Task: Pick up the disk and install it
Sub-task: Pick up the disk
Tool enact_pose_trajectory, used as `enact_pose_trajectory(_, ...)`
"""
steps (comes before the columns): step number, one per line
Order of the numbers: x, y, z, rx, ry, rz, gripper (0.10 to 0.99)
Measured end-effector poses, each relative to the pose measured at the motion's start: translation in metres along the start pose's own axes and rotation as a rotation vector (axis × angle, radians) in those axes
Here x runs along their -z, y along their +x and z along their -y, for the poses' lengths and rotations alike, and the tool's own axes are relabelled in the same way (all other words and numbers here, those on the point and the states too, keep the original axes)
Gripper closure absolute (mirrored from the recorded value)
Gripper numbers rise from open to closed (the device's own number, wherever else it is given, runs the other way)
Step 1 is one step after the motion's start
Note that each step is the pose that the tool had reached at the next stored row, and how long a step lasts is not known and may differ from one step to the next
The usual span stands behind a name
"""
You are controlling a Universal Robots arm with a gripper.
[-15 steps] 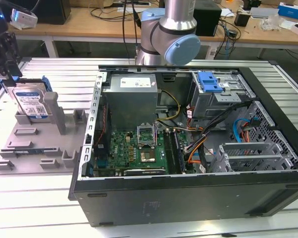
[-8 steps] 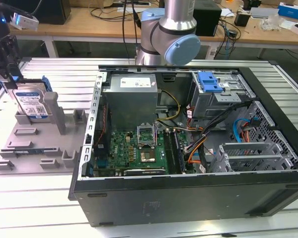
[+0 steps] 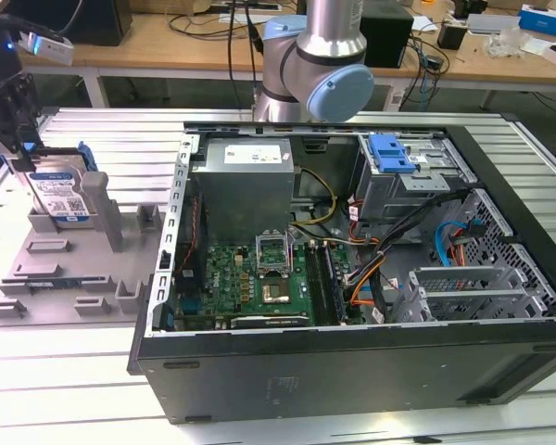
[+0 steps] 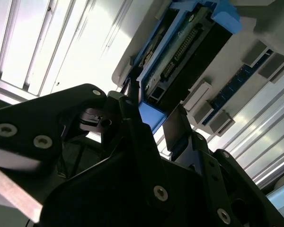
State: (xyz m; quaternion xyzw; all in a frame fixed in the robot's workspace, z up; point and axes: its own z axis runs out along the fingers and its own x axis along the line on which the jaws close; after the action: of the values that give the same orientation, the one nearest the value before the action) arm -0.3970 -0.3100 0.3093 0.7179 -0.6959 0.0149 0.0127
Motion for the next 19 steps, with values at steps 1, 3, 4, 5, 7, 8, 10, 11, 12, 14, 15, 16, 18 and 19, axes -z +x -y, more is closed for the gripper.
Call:
enact_pose_trajectory(1, -0.0008, 0.0, 0.0, 0.0, 0.0, 0.0, 0.604)
enact_pose_trajectory(3, -0.0031, -0.0001, 0.0, 0.001, 0.0, 0.0, 0.604)
enact_pose_trajectory(4, -0.0038, -0.0002, 0.0, 0.001, 0.0, 0.0, 0.604)
enact_pose_trajectory(5, -0.0056, -0.0002, 0.0, 0.001, 0.0, 0.0001, 0.604)
enact_pose_trajectory(7, -0.0074, -0.0003, -0.0003, 0.001, 0.0, 0.0, 0.604)
enact_pose_trajectory(8, -0.0079, -0.0003, -0.0006, 0.001, 0.0, 0.0, 0.624)
enact_pose_trajectory(10, -0.0087, -0.0004, -0.0011, 0.001, 0.0, 0.0, 0.69)
enact_pose_trajectory(11, -0.0091, -0.0004, -0.0015, 0.001, 0.0, 0.0001, 0.69)
enact_pose_trajectory(12, -0.0092, -0.0004, -0.0018, 0.001, 0.0, 0.0001, 0.69)
enact_pose_trajectory(14, -0.0093, -0.0005, -0.0025, 0.001, 0.0, 0.0, 0.69)
enact_pose_trajectory(15, -0.0093, -0.0004, -0.0025, 0.001, 0.0, 0.0, 0.69)
enact_pose_trajectory(16, -0.0093, -0.0004, -0.0027, 0.001, 0.0, 0.0, 0.69)
enact_pose_trajectory(18, -0.0094, -0.0005, -0.003, 0.001, 0.0, 0.0001, 0.69)
enact_pose_trajectory(19, -0.0096, -0.0005, -0.003, 0.001, 0.0, -0.0001, 0.69)
